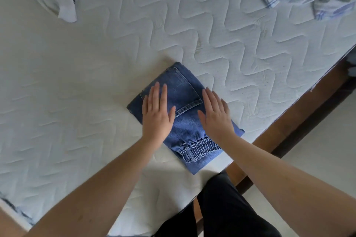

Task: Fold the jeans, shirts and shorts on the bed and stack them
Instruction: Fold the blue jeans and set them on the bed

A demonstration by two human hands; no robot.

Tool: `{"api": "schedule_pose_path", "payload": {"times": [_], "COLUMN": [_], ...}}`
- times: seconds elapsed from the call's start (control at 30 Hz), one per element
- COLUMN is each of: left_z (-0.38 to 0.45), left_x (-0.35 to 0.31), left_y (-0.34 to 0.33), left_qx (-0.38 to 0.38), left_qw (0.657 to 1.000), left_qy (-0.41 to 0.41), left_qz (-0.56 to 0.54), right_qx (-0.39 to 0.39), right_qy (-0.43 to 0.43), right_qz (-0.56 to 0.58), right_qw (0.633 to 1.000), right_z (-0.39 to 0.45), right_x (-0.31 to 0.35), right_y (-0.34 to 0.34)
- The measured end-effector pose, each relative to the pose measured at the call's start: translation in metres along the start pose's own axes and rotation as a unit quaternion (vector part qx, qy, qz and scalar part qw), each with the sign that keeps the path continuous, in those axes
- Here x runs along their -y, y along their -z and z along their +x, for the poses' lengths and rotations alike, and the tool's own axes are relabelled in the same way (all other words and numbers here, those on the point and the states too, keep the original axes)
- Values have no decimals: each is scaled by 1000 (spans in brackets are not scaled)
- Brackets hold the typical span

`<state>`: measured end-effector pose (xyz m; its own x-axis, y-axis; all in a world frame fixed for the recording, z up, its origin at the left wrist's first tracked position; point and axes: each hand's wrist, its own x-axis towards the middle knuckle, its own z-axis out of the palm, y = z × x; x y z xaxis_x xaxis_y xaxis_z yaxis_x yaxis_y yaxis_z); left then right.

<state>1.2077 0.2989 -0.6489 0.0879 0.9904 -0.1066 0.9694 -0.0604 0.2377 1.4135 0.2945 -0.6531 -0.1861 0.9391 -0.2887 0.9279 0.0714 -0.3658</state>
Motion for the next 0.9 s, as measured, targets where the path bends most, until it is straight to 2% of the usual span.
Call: {"api": "schedule_pose_path", "payload": {"times": [0.03,0.1,0.17,0.4,0.53,0.67,0.8,0.9], "left_z": [-22,-62,-90,-132,-163,-158,-122,-110], "left_x": [-6,-19,-30,-63,-76,-71,-66,-67], "left_y": [-8,-21,-31,-34,-34,-29,3,39], "left_qx": [29,110,174,210,268,327,369,385], "left_qw": [1000,994,984,977,963,944,927,914], "left_qy": [10,1,-19,-47,-33,-42,-31,8], "left_qz": [-2,-7,0,-2,-5,-12,-58,-126], "right_qx": [17,99,172,165,182,222,255,269], "right_qy": [31,84,103,70,71,49,3,-53], "right_qz": [-24,-75,-121,-123,-166,-189,-137,-23], "right_qw": [999,989,972,976,967,955,957,961], "right_z": [5,11,7,-68,-108,-127,-119,-118], "right_x": [6,7,-3,-42,-58,-54,-29,-3], "right_y": [-3,-12,-20,-12,-9,-10,3,29]}}
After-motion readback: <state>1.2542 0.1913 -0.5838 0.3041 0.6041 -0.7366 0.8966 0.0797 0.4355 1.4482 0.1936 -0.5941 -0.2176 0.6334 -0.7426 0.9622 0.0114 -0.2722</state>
